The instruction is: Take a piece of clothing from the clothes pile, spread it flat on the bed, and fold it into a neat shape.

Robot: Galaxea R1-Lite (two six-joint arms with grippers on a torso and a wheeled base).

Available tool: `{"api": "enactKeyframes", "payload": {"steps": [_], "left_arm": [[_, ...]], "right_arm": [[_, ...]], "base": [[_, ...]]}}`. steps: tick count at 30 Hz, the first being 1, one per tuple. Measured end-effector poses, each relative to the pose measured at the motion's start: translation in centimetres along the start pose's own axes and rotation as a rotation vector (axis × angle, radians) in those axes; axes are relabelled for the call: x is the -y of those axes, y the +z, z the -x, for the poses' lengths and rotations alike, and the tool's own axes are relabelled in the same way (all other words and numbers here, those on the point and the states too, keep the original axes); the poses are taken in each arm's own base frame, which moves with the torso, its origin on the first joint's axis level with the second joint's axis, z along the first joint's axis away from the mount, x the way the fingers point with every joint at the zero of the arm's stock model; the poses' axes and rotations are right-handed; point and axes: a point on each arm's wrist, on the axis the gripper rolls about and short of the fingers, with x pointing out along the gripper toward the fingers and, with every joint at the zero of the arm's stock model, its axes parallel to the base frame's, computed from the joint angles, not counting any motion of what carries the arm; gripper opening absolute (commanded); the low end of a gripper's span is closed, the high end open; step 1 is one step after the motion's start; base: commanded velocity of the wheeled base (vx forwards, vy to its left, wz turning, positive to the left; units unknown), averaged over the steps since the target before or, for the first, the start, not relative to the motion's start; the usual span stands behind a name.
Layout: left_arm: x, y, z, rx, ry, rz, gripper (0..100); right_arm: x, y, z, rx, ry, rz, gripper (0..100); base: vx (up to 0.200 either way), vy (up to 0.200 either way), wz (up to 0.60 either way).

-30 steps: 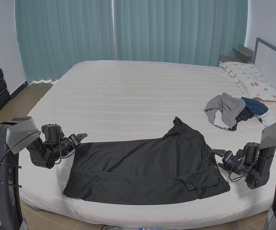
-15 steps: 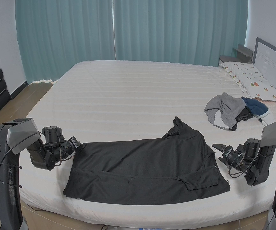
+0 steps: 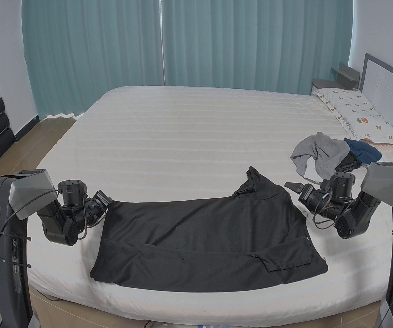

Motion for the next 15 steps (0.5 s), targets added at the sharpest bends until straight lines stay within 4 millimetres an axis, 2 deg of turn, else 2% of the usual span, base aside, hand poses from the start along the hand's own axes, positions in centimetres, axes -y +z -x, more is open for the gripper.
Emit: {"api": "enactKeyframes", "payload": {"steps": [9,15], "left_arm": [[-0.1,-0.3,0.3,0.005,-0.008,0.004,0],[-0.1,-0.4,0.4,0.005,-0.010,0.006,0]], "right_arm": [[-1.4,2.3,-5.4,-0.030,-0.051,0.092,100],[-0.8,2.6,-8.0,-0.047,-0.103,0.110,100]], "base": [[0.000,0.000,0.00],[0.000,0.000,0.00]]}}
